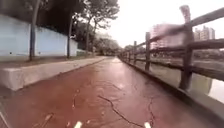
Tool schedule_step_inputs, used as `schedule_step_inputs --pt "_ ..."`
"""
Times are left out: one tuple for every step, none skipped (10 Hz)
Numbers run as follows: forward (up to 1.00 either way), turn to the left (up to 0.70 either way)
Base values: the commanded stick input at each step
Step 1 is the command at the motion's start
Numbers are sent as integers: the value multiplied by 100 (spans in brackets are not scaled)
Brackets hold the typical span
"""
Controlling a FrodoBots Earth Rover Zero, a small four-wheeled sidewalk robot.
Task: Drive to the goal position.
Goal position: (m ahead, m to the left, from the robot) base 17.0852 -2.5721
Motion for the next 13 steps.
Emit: schedule_step_inputs --pt "50 0" --pt "50 0" --pt "50 0" --pt "50 0" --pt "50 0" --pt "50 0" --pt "50 0" --pt "50 11" --pt "50 47" --pt "50 50" --pt "50 37" --pt "50 0" --pt "50 0"
